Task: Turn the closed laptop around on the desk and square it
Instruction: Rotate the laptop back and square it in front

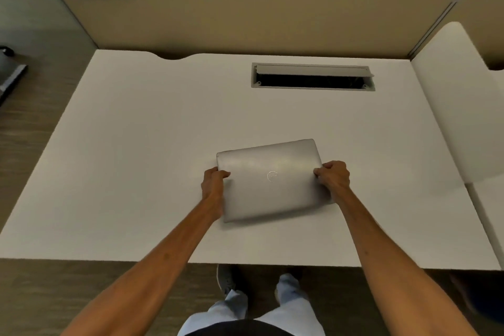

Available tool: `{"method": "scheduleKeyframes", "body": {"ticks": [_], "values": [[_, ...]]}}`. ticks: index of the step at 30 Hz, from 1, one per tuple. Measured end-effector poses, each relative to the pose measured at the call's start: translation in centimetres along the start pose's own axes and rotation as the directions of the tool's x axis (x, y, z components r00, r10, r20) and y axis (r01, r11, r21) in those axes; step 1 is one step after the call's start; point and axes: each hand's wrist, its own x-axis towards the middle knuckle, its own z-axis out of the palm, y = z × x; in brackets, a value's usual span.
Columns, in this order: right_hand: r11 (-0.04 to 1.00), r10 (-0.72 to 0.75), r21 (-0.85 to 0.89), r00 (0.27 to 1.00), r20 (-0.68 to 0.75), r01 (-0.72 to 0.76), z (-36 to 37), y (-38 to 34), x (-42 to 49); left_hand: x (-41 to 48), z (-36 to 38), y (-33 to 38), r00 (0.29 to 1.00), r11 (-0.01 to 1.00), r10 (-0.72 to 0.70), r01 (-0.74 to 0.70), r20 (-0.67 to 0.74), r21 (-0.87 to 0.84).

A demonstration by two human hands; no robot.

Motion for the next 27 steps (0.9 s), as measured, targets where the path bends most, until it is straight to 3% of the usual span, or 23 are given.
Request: {"method": "scheduleKeyframes", "body": {"ticks": [6,27], "values": [[0.999,0.044,-0.005,0.999,-0.032,-0.044,-0.9,1.3,-2.4,-1.2,-0.1,1.7,0.997,0.998,-0.011,0.006,0.080,0.067],[0.997,0.062,-0.038,0.998,0.024,-0.061,-1.3,1.7,-4.6,-0.5,0.2,1.8,0.999,0.998,-0.044,0.042,0.028,0.052]]}}
